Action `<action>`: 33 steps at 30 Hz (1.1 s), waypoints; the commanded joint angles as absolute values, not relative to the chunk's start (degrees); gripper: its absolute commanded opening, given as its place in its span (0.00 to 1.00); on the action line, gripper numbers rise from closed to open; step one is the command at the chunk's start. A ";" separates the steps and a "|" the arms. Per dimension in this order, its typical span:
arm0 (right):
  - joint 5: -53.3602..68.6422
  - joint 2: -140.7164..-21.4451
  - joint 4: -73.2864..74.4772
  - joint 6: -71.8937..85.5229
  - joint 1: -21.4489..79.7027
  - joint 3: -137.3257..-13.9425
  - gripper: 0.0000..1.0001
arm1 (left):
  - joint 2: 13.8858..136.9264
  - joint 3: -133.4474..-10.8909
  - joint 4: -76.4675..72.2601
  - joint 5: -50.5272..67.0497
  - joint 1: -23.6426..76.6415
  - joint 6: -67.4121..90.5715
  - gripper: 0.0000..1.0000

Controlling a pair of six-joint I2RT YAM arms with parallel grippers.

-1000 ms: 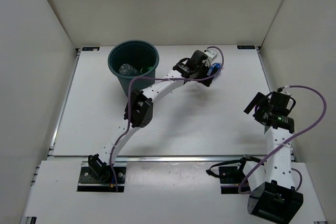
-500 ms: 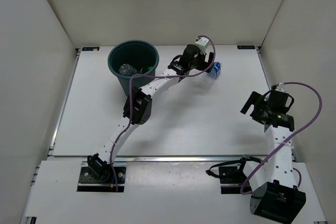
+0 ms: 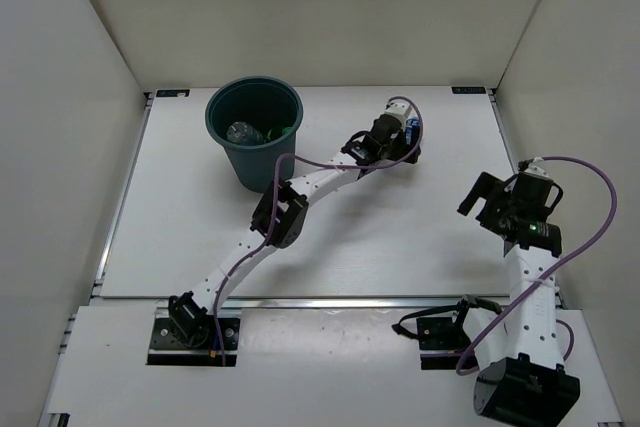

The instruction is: Put the plastic bottles in the bin

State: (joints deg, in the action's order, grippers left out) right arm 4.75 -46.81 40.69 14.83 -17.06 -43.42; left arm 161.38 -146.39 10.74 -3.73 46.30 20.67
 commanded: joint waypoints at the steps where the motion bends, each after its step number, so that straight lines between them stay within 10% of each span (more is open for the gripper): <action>1: 5.97 -44.74 38.15 15.73 -17.40 -44.04 0.99 | 158.91 -146.09 16.61 -3.55 44.40 32.65 0.88; 6: 5.19 -42.28 38.23 15.38 -17.05 -44.21 1.00 | 159.70 -151.34 22.14 -5.00 44.30 31.31 0.51; 18: 5.19 -39.11 36.13 15.99 -14.15 -43.25 0.99 | 132.32 -146.96 33.31 -10.09 45.79 15.05 0.49; 27: 9.58 -37.62 34.28 18.28 -14.07 -37.53 0.99 | 88.99 -99.53 23.99 -7.73 30.43 20.30 0.39; 33: 8.79 -38.67 31.74 20.47 -9.59 -36.65 1.00 | 79.28 -97.21 33.56 -9.40 27.59 12.41 0.46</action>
